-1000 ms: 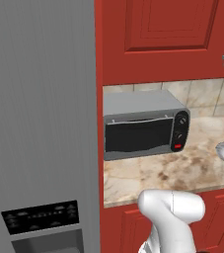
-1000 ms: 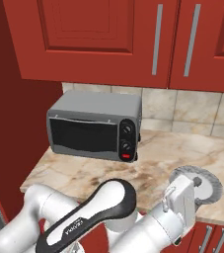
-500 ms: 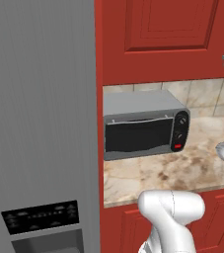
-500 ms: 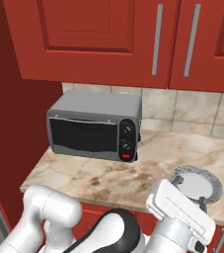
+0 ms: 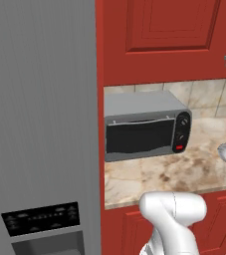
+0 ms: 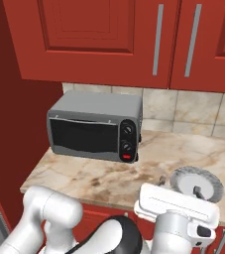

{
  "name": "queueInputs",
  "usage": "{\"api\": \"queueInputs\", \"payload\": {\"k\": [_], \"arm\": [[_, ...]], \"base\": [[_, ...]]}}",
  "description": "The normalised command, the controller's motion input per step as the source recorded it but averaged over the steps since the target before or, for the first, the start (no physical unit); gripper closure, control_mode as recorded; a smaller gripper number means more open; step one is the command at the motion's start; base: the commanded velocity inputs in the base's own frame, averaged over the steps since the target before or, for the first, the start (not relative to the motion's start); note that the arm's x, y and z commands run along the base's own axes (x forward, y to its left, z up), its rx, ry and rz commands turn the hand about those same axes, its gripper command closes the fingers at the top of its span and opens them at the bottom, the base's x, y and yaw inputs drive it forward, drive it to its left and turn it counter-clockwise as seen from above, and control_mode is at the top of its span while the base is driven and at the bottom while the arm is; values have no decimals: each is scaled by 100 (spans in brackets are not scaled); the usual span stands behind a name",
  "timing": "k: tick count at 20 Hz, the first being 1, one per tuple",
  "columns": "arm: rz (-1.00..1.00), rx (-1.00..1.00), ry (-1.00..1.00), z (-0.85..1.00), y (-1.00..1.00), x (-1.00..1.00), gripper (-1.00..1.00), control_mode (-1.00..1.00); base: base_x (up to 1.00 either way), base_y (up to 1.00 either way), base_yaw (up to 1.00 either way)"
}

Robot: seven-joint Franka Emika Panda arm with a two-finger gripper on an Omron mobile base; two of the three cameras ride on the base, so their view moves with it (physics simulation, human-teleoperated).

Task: Pull the toaster oven rack outwards. Pick up the baguette from the plate and place it on the toaster oven rack. Close the toaster oven door fully and set the temperature to the lowest setting.

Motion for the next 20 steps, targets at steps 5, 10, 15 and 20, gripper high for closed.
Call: {"api": "queueInputs", "payload": {"k": [5,10,15,20], "arm": [[6,-61,48,10,36,9,-100,-100],[8,-58,57,1,32,28,-100,-100],[0,-41,30,0,35,25,-100,-100],[0,-20,12,0,22,15,-100,-100]], "base": [[0,0,0],[0,0,0],[0,0,0],[0,0,0]]}}
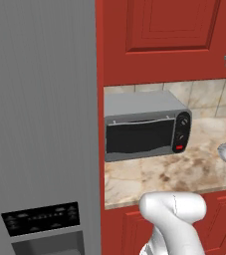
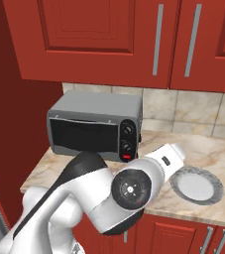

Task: Pull the toaster oven rack outwards. Pick up the baguette from the plate and place it on the toaster oven rack. Close the toaster oven door fully and set the temperature to the lowest setting.

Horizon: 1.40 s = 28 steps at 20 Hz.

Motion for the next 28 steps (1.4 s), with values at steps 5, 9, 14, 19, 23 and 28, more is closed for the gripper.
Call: {"api": "queueInputs", "payload": {"k": [5,9,14,19,23,28], "arm": [[2,-8,2,0,18,13,-100,-100],[12,0,-6,0,5,0,-100,-100],[15,1,-8,0,5,3,-100,-100],[6,-1,0,0,39,14,-100,-100],[2,-3,2,0,49,21,-100,-100],[3,0,0,0,26,7,-100,-100]], "base": [[0,0,0],[0,0,0],[0,0,0],[0,0,0],[0,0,0],[0,0,0]]}}
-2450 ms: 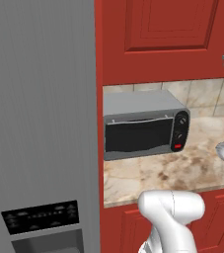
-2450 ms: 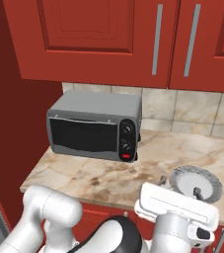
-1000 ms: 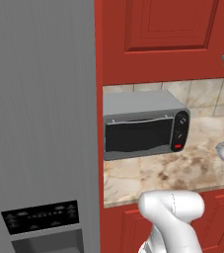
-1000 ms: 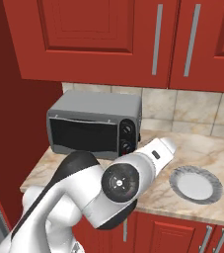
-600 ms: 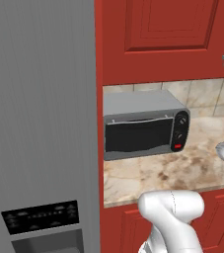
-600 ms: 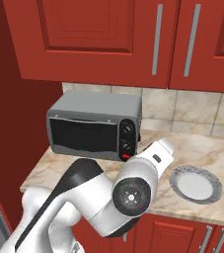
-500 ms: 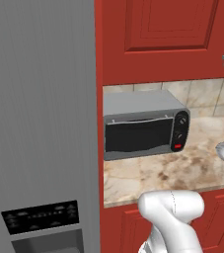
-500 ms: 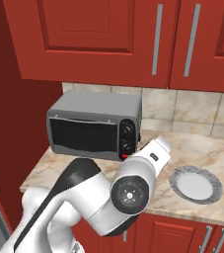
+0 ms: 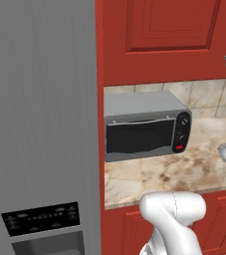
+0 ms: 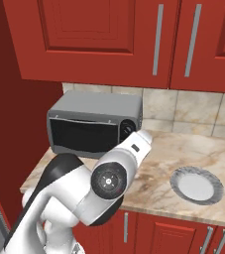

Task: Pull the toaster oven rack outwards. Pick up the baguette from the plate and place it on the toaster oven rack. Close the toaster oven door fully and set the temperature to the lowest setting.

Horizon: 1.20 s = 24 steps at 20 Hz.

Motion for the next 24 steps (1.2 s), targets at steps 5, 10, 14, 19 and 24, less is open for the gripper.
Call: {"api": "queueInputs", "payload": {"k": [5,10,14,19,24], "arm": [[5,0,0,0,3,2,-100,-100],[8,0,0,0,3,8,-100,-100],[9,0,0,0,0,5,-100,-100],[9,0,0,-2,0,3,-100,-100],[7,0,0,-8,0,7,-100,-100]], "base": [[0,0,0],[0,0,0],[0,0,0],[0,0,0],[0,0,0]]}}
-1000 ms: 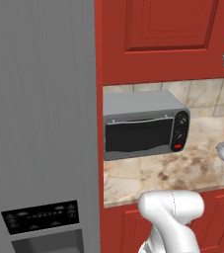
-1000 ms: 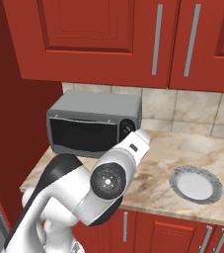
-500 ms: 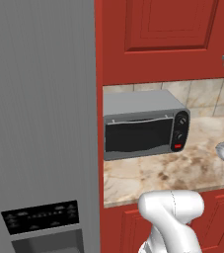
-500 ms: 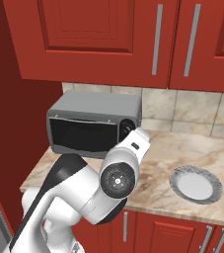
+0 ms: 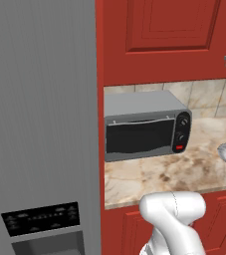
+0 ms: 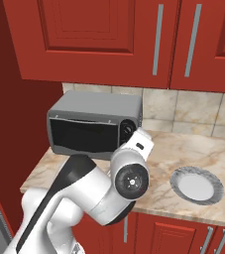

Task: Pull the toaster oven rack outwards. Pick up the baguette from the plate and place it on the toaster oven rack. Close the toaster oven door fully and set the temperature to the lowest setting.

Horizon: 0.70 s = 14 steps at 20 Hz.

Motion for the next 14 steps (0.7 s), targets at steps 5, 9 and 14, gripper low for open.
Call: {"api": "queueInputs", "payload": {"k": [5,9,14], "arm": [[6,0,0,-7,2,10,-100,-100],[6,0,0,-5,0,11,-100,-100],[6,0,0,-7,0,12,-100,-100]], "base": [[0,0,0],[0,0,0],[0,0,0]]}}
